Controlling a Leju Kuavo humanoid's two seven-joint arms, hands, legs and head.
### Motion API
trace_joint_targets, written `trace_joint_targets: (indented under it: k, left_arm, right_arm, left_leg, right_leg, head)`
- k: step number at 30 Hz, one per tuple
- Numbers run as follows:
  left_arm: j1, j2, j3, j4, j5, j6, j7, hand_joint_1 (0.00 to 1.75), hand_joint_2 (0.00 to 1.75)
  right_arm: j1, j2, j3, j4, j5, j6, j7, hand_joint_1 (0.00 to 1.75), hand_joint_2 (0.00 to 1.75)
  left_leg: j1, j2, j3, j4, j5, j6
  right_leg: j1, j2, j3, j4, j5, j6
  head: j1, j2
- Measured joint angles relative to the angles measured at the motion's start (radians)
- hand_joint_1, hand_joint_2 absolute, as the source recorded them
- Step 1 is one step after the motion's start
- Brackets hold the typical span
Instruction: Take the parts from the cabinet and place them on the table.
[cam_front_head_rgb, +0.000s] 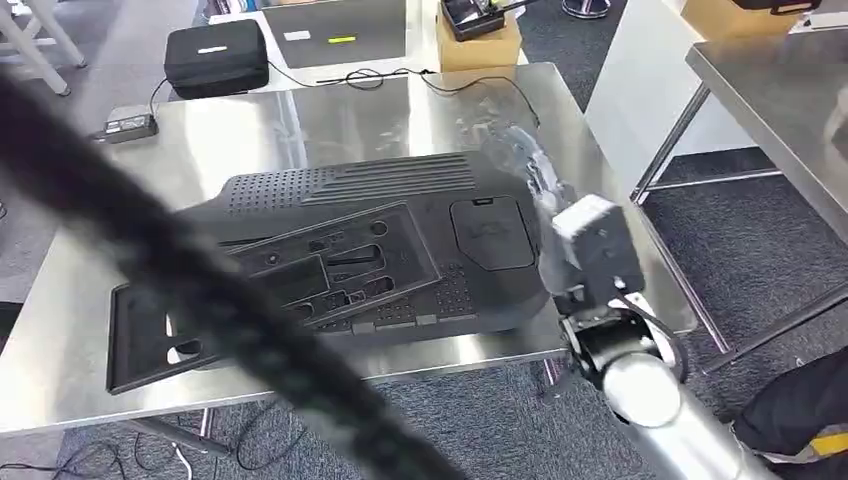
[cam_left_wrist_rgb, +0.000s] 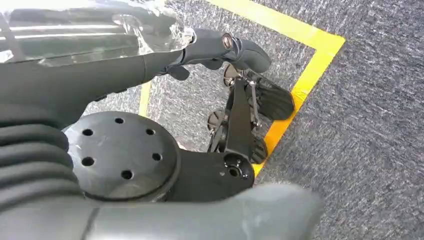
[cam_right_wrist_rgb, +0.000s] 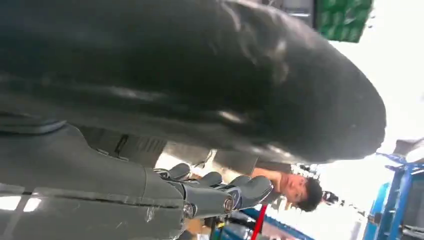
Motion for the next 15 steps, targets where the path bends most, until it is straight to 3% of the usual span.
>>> trace_joint_targets:
  k: [8,11,12,13,15]
  left_arm:
    - [-0.001,0.0,0.002,0.0,0.0,-0.001,0.006,0.0,0.0]
    - [-0.001,0.0,0.002,0.0,0.001,0.008,0.007,0.0,0.0]
    - [-0.001,-0.001,0.002,0.0,0.001,0.01,0.009,0.0,0.0]
    - [-0.003,-0.005,0.002,0.0,0.001,0.011,0.01,0.0,0.0]
    - [-0.006,-0.006,0.002,0.0,0.001,0.011,0.011,0.0,0.0]
  right_arm:
    - [0.015,-0.01,-0.007,-0.049,-0.044,0.036,-0.048,0.0,0.0]
    - [0.005,-0.008,-0.007,-0.053,-0.047,0.045,-0.051,0.0,0.0]
    - [0.003,-0.009,-0.007,-0.055,-0.047,0.047,-0.051,0.0,0.0]
    - [0.001,-0.008,-0.007,-0.055,-0.048,0.048,-0.052,0.0,0.0]
    - [-0.003,-0.008,-0.007,-0.055,-0.048,0.048,-0.052,0.0,0.0]
  left_leg:
    - [-0.004,0.001,-0.003,0.014,-0.009,0.014]
    - [-0.007,0.0,-0.001,0.011,0.001,0.027]
    - [0.007,0.0,0.008,-0.011,0.016,0.034]
    - [0.006,0.002,0.011,-0.023,0.024,0.035]
    - [0.006,0.003,0.005,-0.025,0.029,0.041]
  right_leg:
    - [-0.005,-0.001,0.005,-0.002,-0.001,0.011]
    - [-0.007,-0.003,0.013,-0.011,0.01,0.026]
    - [-0.004,-0.002,0.013,-0.01,0.003,0.031]
    - [-0.005,-0.001,0.011,0.001,-0.016,0.034]
    - [-0.006,0.001,-0.037,0.124,-0.105,0.038]
  head:
    - [-0.006,0.0]
    - [-0.008,0.0]
    - [-0.01,0.0]
    - [-0.003,0.0]
    - [0.011,0.0]
